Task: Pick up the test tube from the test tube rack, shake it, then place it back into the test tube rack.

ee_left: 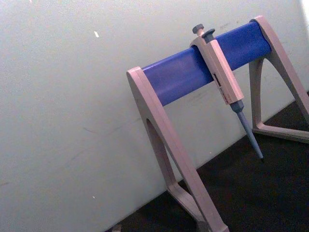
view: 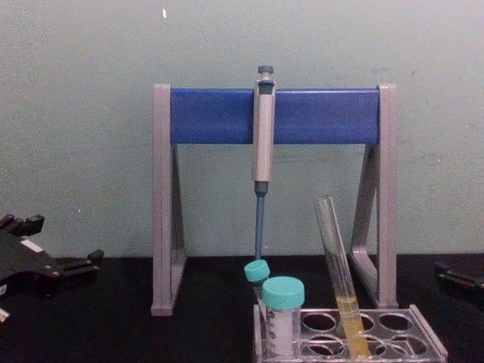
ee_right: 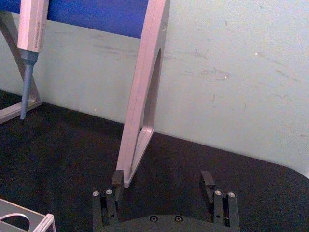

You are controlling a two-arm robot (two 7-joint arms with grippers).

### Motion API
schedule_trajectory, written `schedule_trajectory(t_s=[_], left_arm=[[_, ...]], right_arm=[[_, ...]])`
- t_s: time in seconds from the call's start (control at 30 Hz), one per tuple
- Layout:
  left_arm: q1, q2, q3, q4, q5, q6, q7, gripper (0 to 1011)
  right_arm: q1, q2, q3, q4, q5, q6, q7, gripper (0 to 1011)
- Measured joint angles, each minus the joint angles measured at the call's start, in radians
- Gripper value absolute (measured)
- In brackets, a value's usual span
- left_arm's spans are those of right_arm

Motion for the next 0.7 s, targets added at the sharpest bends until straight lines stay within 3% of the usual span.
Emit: schedule_trajectory(t_s=[0.7], left_arm=[[0.000, 0.000, 0.000, 0.000, 0.000, 0.000, 0.000, 1001]], right_arm=[[0.000, 0.000, 0.000, 0.000, 0.000, 0.000, 0.000, 1000]])
